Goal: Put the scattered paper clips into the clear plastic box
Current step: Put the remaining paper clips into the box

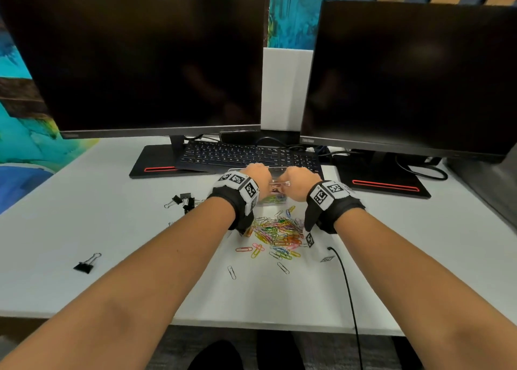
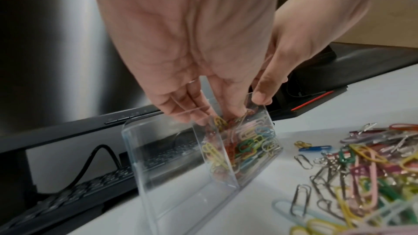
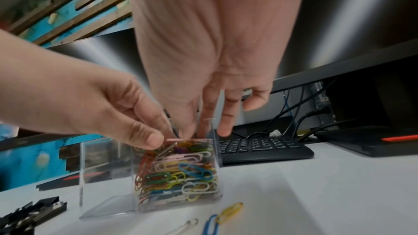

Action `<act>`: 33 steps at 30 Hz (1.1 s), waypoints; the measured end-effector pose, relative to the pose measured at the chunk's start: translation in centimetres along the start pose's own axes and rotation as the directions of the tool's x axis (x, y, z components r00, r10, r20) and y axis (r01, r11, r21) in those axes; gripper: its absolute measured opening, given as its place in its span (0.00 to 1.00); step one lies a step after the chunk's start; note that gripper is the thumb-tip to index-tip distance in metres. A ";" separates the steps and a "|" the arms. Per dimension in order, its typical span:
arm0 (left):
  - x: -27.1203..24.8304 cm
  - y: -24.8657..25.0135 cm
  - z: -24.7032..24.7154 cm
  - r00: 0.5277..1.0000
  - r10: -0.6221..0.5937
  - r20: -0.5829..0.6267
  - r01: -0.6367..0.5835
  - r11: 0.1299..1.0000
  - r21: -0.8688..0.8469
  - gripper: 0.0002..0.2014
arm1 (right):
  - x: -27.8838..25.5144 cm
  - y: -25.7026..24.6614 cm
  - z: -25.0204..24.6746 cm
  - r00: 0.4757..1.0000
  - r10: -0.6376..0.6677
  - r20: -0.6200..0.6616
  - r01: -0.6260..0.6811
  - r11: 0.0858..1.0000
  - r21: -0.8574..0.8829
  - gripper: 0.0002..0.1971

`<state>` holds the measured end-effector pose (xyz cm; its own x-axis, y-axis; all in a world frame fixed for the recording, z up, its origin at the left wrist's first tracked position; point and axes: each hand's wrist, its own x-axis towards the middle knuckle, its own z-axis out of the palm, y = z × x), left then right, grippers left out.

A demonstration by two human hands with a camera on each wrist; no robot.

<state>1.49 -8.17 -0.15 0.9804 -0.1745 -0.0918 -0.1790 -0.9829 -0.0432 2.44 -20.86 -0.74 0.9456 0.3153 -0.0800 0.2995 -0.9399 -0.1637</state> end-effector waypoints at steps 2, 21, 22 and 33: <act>0.0 -0.6 0.1 1.000 0.016 -0.026 -0.018 0.997 -0.075 0.16 | -0.1 0.7 0.0 0.992 -0.035 -0.122 0.052 0.989 0.139 0.18; -2.1 -3.0 0.3 0.997 -0.017 -0.072 0.002 0.979 -0.202 0.30 | -3.2 -0.2 2.0 0.978 0.007 0.206 0.019 0.992 -0.123 0.16; -2.0 -3.0 0.3 0.998 -0.013 -0.069 -0.001 0.980 -0.199 0.30 | -3.2 -0.3 2.0 0.980 -0.011 0.197 0.036 0.992 -0.121 0.16; -2.5 -3.0 0.4 0.999 0.007 -0.050 -0.014 0.987 -0.158 0.31 | -3.7 -1.2 2.3 0.990 -0.069 0.123 0.072 0.997 -0.014 0.14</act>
<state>-0.46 -4.72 -0.22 0.9820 -0.1839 -0.0426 -0.1779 -0.9772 0.1156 -1.72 -20.60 -2.55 0.8997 0.3934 -0.1889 0.3684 -0.9167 -0.1548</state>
